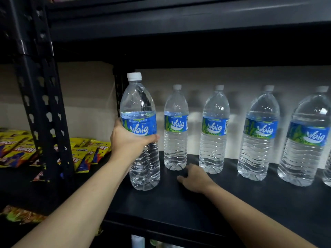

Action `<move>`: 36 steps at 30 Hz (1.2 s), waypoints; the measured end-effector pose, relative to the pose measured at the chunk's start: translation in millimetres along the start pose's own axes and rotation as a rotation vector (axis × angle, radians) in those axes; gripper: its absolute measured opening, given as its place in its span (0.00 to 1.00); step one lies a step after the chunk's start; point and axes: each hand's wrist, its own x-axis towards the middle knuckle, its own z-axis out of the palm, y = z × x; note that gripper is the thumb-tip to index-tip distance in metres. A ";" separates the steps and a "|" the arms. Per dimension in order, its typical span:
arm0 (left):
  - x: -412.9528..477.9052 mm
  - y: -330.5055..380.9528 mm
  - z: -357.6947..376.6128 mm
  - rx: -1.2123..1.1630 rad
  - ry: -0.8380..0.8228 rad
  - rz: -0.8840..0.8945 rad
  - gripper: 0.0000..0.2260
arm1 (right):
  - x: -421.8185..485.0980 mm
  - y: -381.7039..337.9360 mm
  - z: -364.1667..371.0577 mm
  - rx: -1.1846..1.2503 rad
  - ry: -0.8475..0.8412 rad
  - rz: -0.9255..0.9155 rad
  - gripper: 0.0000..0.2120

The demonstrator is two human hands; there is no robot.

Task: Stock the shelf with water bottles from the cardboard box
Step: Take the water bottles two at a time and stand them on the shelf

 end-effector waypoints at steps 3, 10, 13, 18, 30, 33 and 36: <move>10.6 -4.5 4.1 0.030 -0.005 -0.010 0.42 | -12.9 13.3 2.3 -0.164 -0.085 -0.032 0.31; 49.1 -6.8 21.2 0.117 -0.004 0.020 0.38 | -19.2 18.0 9.3 -0.226 -0.048 -0.096 0.31; 68.6 -15.0 33.1 0.099 -0.009 0.023 0.39 | -18.7 18.9 10.4 -0.226 -0.036 -0.095 0.31; 93.2 -31.1 51.6 0.161 -0.086 -0.006 0.40 | -19.7 18.5 9.5 -0.228 -0.029 -0.094 0.31; 88.0 -81.3 54.6 0.018 -0.185 -0.088 0.36 | -26.8 14.3 4.5 -0.228 -0.028 -0.094 0.29; 73.0 -106.0 52.2 0.068 -0.246 -0.134 0.40 | -26.1 13.9 5.1 -0.230 -0.025 -0.089 0.29; 59.8 -128.1 51.3 0.090 -0.197 -0.154 0.46 | -24.6 14.6 6.7 -0.230 -0.017 -0.083 0.30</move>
